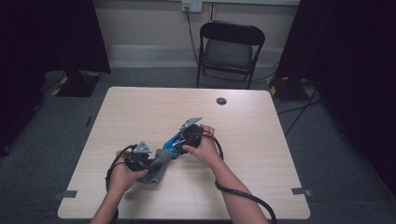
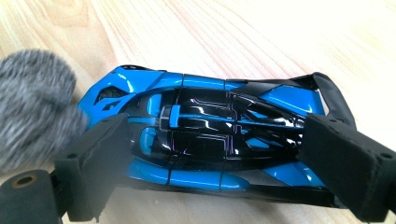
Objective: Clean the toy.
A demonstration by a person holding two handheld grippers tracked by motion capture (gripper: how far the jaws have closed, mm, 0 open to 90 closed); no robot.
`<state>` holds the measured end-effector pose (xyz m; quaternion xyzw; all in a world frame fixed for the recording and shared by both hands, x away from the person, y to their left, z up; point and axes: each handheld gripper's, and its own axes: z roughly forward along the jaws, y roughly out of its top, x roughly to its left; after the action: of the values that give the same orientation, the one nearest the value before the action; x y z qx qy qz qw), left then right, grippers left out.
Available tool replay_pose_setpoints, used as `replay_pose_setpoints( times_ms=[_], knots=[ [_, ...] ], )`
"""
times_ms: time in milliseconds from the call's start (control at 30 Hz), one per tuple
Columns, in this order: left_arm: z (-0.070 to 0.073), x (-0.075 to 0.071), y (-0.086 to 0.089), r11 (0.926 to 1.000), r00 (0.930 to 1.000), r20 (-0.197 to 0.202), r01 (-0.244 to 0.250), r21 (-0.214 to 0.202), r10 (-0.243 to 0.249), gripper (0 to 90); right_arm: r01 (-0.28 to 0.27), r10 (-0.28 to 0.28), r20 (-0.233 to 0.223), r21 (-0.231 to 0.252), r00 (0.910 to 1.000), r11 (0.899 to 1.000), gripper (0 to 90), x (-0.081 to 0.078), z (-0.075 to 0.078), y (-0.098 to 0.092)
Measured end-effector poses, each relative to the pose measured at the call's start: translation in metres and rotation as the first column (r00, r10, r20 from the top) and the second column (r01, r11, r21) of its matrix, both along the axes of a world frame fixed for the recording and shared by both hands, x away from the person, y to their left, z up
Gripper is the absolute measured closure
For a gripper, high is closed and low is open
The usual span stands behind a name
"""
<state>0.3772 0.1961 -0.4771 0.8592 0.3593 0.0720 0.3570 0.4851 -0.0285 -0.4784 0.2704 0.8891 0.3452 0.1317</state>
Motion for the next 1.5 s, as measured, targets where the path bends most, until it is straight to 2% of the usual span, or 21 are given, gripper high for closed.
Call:
replay_pose_setpoints(
  times_ms=[167,267,367,500,533,567,600,667,733,767,833,867,900,933,967,1067,1100,1233,1300,1433,1500],
  knots=[
    [0.004,-0.004,-0.009,0.9993,0.9992,-0.014,0.038,-0.005,-0.038,72.4,0.000,0.000,0.001,0.001,1.0000,1.000,8.2,0.000,0.000,0.000],
    [0.012,-0.005,-0.015,0.9983,0.9983,-0.001,0.059,-0.005,-0.059,72.3,0.001,-0.001,0.003,0.001,1.0000,1.000,8.2,0.000,0.000,0.000],
    [0.017,-0.005,-0.015,0.9983,0.9981,0.018,0.058,0.003,-0.058,72.3,-0.001,0.001,0.002,0.002,1.0000,1.000,8.2,0.000,0.000,0.000],
    [0.031,0.000,-0.008,0.9997,0.9987,0.047,0.021,-0.010,-0.021,72.4,0.002,-0.002,0.004,0.007,1.0000,1.000,8.2,0.000,-0.001,0.000],
    [0.038,0.005,-0.003,0.9999,0.9981,0.061,0.003,-0.013,-0.002,72.4,0.002,-0.002,0.004,0.007,1.0000,1.000,8.2,0.000,-0.001,0.000],
    [0.038,0.005,-0.003,0.9999,0.9981,0.061,0.003,-0.013,-0.002,72.4,0.002,-0.002,0.004,0.007,1.0000,1.000,8.2,0.000,-0.001,0.000],
    [0.046,0.014,0.003,0.9996,0.9952,0.094,-0.027,-0.010,0.028,72.4,0.002,-0.002,0.004,0.012,1.0000,1.000,8.2,-0.001,-0.001,-0.001],
    [0.050,0.019,0.005,0.9992,0.9944,0.099,-0.038,-0.011,0.039,72.4,0.001,-0.001,0.007,0.016,1.0000,1.000,8.2,-0.001,-0.001,-0.001],
    [0.057,0.035,0.008,0.9980,0.9903,0.124,-0.063,-0.012,0.064,72.1,0.000,0.000,0.009,0.016,1.0000,1.000,8.3,-0.001,-0.001,-0.001],
    [0.057,0.035,0.008,0.9980,0.9903,0.124,-0.063,-0.012,0.064,71.9,0.000,0.000,0.009,0.016,1.0000,1.000,8.3,-0.001,-0.001,-0.001],
    [0.059,0.048,0.008,0.9963,0.9880,0.128,-0.084,-0.020,0.086,72.0,-0.001,0.000,0.007,0.011,1.0000,1.000,8.3,-0.001,-0.001,-0.001],
    [0.059,0.056,0.006,0.9957,0.9863,0.136,-0.092,-0.011,0.093,71.9,0.001,-0.001,0.004,0.011,1.0000,1.000,8.2,-0.001,-0.001,-0.001],
    [0.059,0.064,0.005,0.9948,0.9832,0.152,-0.102,-0.009,0.102,71.6,-0.001,0.001,0.005,0.013,1.0000,1.000,8.2,0.000,-0.001,-0.001],
    [0.056,0.075,0.003,0.9936,0.9843,0.136,-0.111,-0.018,0.113,71.6,0.001,-0.001,0.003,0.008,1.0000,1.000,8.2,0.000,-0.001,-0.001],
    [0.056,0.075,0.003,0.9936,0.9843,0.136,-0.111,-0.018,0.113,71.4,0.001,-0.001,0.003,0.008,1.0000,1.000,8.2,0.000,-0.001,-0.001],
    [0.047,0.099,-0.005,0.9911,0.9847,0.114,-0.130,-0.026,0.132,71.4,-0.003,0.003,0.010,0.017,0.9999,1.000,8.2,-0.001,-0.002,-0.002],
    [0.044,0.106,-0.008,0.9916,0.9836,0.126,-0.129,-0.010,0.129,71.4,-0.003,0.002,0.009,0.021,1.0000,1.000,8.2,-0.001,-0.002,-0.002],
    [0.033,0.126,-0.019,0.9911,0.9851,0.120,-0.129,0.036,0.124,71.4,-0.005,0.005,0.008,0.021,1.0000,1.000,8.2,0.000,-0.002,-0.002],
    [0.025,0.137,-0.026,0.9908,0.9858,0.116,-0.128,0.046,0.122,71.2,-0.006,0.006,0.007,0.020,1.0000,1.000,8.2,0.000,-0.002,-0.002],
    [0.013,0.152,-0.036,0.9885,0.9869,0.111,-0.126,0.084,0.116,70.7,-0.008,0.007,0.010,0.028,0.9999,1.000,8.2,0.000,-0.002,-0.004],
    [0.006,0.157,-0.042,0.9881,0.9871,0.111,-0.126,0.089,0.116,69.1,-0.009,0.009,0.009,0.030,0.9999,1.000,8.1,0.000,-0.002,-0.003]
  ],
)
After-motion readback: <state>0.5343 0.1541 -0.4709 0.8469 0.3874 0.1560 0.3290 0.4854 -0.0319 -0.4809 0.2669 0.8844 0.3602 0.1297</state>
